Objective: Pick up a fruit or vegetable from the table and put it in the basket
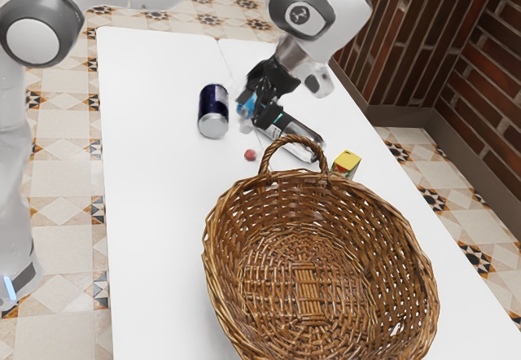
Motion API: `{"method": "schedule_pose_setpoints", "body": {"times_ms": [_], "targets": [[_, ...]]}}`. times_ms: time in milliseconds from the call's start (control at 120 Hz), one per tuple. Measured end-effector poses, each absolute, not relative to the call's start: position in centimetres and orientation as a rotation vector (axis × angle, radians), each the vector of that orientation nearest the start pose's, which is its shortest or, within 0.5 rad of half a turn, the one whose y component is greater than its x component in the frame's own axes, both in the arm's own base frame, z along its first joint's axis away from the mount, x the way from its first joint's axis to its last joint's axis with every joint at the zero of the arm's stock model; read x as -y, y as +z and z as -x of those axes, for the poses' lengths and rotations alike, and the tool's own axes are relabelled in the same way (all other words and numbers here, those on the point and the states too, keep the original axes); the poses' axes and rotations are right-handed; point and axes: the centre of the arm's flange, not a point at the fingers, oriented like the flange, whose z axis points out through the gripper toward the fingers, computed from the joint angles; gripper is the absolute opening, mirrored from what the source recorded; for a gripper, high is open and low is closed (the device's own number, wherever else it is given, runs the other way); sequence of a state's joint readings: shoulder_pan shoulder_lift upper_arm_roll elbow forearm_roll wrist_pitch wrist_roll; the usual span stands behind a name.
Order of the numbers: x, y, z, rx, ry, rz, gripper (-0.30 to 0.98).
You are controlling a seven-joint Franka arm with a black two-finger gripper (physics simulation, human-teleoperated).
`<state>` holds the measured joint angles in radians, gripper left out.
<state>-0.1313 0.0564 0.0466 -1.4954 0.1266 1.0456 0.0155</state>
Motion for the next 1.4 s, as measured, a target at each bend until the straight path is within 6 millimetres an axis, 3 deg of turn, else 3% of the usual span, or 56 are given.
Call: {"method": "schedule_pose_setpoints", "body": {"times_ms": [83, 133, 308, 408, 467, 625, 758, 1175, 1258, 1400], "targets": [[5.6, 59.5, -53.2, -0.198, 0.467, 2.935, 0.69], [6.4, 59.7, -54.1, -0.262, 0.357, 2.945, 0.69], [2.8, 60.3, -56.6, -0.209, 0.121, 2.967, 0.69], [1.7, 58.3, -58.1, -0.176, 0.101, 2.986, 0.69], [-0.3, 57.0, -58.3, -0.120, 0.110, 3.015, 0.69], [-7.0, 51.8, -56.9, 0.070, 0.172, 3.096, 0.69], [-8.1, 48.3, -56.1, 0.116, 0.192, 3.143, 0.69], [-4.7, 46.4, -53.3, 0.030, 0.154, 3.187, 0.69], [-5.5, 46.7, -52.4, 0.053, 0.145, 3.188, 0.69], [-9.6, 47.7, -51.3, 0.159, 0.109, 3.172, 0.69]]}}
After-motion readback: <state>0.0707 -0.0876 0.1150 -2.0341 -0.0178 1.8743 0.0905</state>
